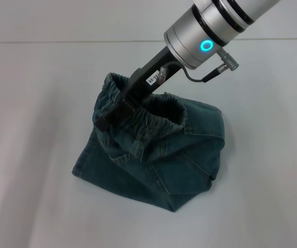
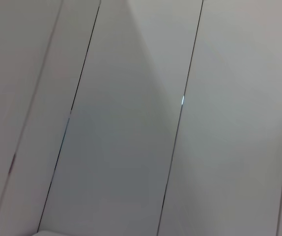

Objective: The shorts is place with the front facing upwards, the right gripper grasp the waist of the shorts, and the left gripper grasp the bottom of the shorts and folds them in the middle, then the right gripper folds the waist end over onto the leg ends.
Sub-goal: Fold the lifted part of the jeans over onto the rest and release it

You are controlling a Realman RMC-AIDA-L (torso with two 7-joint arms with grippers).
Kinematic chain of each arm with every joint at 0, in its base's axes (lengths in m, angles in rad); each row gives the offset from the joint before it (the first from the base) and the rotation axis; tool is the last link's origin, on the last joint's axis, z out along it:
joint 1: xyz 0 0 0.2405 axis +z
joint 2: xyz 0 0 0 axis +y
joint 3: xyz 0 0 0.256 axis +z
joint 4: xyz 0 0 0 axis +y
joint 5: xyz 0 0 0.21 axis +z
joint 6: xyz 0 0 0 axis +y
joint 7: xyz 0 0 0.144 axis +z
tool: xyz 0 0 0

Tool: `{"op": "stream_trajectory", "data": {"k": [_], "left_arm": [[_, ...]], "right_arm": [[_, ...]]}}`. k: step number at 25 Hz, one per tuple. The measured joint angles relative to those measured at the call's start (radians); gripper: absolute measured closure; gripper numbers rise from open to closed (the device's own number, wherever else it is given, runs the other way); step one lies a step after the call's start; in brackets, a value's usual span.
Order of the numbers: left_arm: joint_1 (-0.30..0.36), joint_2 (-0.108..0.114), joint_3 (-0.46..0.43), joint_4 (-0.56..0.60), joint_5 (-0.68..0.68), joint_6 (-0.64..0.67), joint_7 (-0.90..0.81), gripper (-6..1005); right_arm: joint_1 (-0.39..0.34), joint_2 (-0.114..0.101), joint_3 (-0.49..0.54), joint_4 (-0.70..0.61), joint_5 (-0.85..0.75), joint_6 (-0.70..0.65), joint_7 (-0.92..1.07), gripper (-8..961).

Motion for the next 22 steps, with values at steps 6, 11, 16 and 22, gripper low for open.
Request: {"op": "stream_trajectory", "data": {"k": [6,11,16,22], "left_arm": [[0.001,0.0,0.003,-0.003,0.003,-0.007,0.0,997],[0.001,0.0,0.006,-0.005,0.004,0.001,-0.002,996],[0.001,0.0,0.007,-0.006,0.004,-0.001,-0.013,994],[0.001,0.0,0.006,-0.005,0.004,-0.01,-0.014,993]], "right_arm": [[0.018,-0.01,-0.007,-0.002,-0.005,-0.027,0.023,340],[0.069,-0.023,-0.019,-0.005,-0.072,-0.072,0.077,178],[0.101,-0.005,-0.021,-0.059,-0.159,-0.124,0.124,145],[0.095,-0.002,-0.029,-0.058,-0.165,-0.143,0.129,144]]}}
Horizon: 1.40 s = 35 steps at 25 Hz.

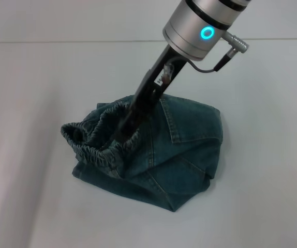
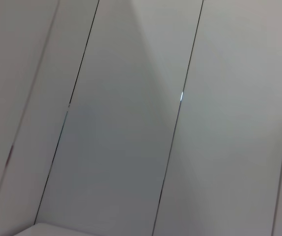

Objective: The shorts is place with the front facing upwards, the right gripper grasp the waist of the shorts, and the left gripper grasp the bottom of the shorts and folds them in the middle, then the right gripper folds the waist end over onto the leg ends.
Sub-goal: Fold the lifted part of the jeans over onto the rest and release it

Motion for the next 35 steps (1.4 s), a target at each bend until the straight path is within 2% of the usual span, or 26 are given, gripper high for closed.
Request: {"op": "stream_trajectory", "data": {"k": [5,8,13,18,24,29,32,35], "left_arm": [[0.0,0.0,-0.004,0.003,-0.004,-0.004,0.0,991],[0.0,0.0,-0.005,0.003,-0.005,-0.004,0.0,990],[0.0,0.0,-0.005,0.004,-0.008,-0.011,0.0,989],[-0.001,0.001,-0.006,0.004,-0.008,-0.015,0.0,987],[0.003,0.002,-0.008,0.006,-0.008,-0.017,0.0,985],[0.005,0.002,-0.01,0.007,-0.008,-0.018,-0.001,984],[0.005,0.002,-0.011,0.008,-0.008,-0.019,0.0,983],[0.005,0.002,-0.012,0.009,-0.008,-0.019,0.004,982]], "right_arm": [[-0.011,0.004,-0.004,0.017,0.003,-0.05,-0.007,147],[-0.019,0.005,-0.028,0.066,0.001,-0.036,-0.009,150],[-0.033,0.016,-0.081,0.136,0.011,0.069,-0.024,154],[-0.028,0.023,-0.153,0.205,0.086,0.21,-0.053,156],[-0.047,0.025,-0.243,0.213,0.233,0.346,-0.092,156],[-0.053,0.028,-0.286,0.227,0.288,0.464,-0.121,157],[-0.068,0.026,-0.296,0.244,0.35,0.494,-0.171,157],[-0.111,0.016,-0.291,0.217,0.414,0.476,-0.196,158]]}}
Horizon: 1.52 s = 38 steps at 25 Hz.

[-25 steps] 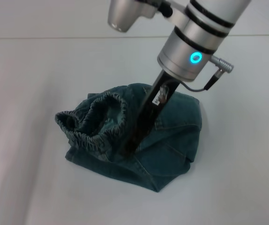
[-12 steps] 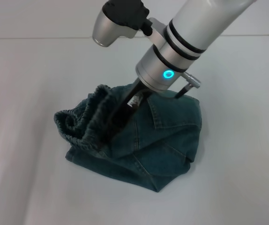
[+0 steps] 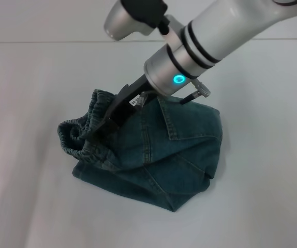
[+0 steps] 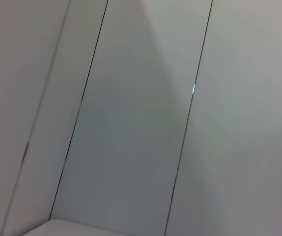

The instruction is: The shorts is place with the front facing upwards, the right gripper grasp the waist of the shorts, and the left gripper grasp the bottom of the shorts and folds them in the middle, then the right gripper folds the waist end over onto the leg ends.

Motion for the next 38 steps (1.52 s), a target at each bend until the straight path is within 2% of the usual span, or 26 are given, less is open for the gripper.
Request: {"op": "stream_trajectory", "data": {"k": [5,9,13,17,18,20,23,26,29,33,38], "left_arm": [[0.001,0.002,-0.018,0.003,-0.001,0.0,-0.002,980],[0.002,0.003,-0.025,0.006,-0.001,0.002,-0.011,979],[0.0,0.012,0.046,0.081,0.007,0.011,-0.203,978],[0.004,0.029,0.198,0.21,0.009,0.034,-0.434,977],[0.015,0.039,0.314,0.295,0.011,0.063,-0.544,977],[0.021,0.042,0.385,0.352,0.015,0.076,-0.625,976],[0.028,0.047,0.547,0.512,0.065,0.099,-0.853,975],[0.027,0.047,0.65,0.642,0.176,0.184,-0.944,861],[0.015,0.048,0.689,0.714,0.277,0.291,-0.949,759],[-0.007,0.053,0.729,0.754,0.39,0.37,-0.954,654],[-0.022,0.053,0.769,0.758,0.426,0.378,-0.986,496]], "right_arm": [[-0.141,-0.015,0.047,-0.183,0.031,-0.098,0.021,158],[-0.274,-0.017,0.156,-0.337,0.029,-0.208,0.023,157],[-0.388,-0.028,0.298,-0.42,0.039,-0.294,-0.007,157],[-0.491,-0.049,0.451,-0.429,0.066,-0.402,-0.098,158],[-0.516,-0.056,0.481,-0.424,0.071,-0.434,-0.128,158],[-0.563,-0.07,0.53,-0.411,0.076,-0.498,-0.184,158],[-0.626,-0.08,0.578,-0.391,0.077,-0.569,-0.28,158],[-0.68,-0.08,0.592,-0.345,0.078,-0.62,-0.456,158],[-0.717,-0.074,0.616,-0.287,0.078,-0.619,-0.593,158],[-0.733,-0.075,0.646,-0.209,0.073,-0.595,-0.658,158],[-0.733,-0.074,0.639,-0.173,0.068,-0.557,-0.672,157]]}}
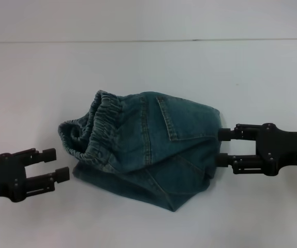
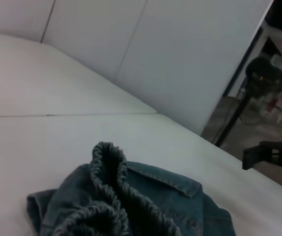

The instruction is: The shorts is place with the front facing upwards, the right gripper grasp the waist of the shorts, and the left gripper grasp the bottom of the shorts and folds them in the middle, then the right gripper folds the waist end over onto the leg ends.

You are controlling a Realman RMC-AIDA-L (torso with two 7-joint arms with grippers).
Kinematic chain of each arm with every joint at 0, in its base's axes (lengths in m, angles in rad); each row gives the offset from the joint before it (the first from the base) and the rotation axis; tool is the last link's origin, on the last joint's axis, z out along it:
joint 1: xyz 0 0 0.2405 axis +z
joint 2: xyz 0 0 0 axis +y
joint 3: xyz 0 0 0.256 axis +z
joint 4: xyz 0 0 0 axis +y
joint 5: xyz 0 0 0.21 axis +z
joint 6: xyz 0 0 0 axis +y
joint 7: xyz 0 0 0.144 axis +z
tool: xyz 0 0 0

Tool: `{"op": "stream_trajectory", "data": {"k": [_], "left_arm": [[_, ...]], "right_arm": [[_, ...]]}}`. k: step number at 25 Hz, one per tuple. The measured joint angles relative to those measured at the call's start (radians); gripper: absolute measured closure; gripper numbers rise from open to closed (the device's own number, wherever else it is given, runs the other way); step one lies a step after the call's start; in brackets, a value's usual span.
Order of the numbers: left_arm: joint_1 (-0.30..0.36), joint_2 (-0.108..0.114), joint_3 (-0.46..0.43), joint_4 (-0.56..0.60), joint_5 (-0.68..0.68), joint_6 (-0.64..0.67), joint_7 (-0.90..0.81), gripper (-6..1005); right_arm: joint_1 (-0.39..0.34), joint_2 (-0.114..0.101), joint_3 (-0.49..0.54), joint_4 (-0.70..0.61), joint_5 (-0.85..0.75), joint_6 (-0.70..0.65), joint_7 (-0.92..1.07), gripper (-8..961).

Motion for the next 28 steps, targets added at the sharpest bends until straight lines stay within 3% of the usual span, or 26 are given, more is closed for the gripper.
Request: {"op": "stream_trajectory", "data": {"k": [9,15,28], "left_arm": [[-0.001,0.0,0.018,0.003,0.002,0.039,-0.007,112],[-0.01,0.0,0.019,0.004,0.003,0.045,-0.012,47],[-0.028,0.001,0.021,0.003,0.004,0.072,-0.019,47]], "right_arm": [[-0.001,0.005,-0.007,0.002,-0.02,0.005,0.002,157],[-0.004,0.004,-0.007,0.002,-0.02,0.001,0.002,158],[-0.008,0.007,-0.006,0.002,-0.027,-0.017,0.002,158]]}}
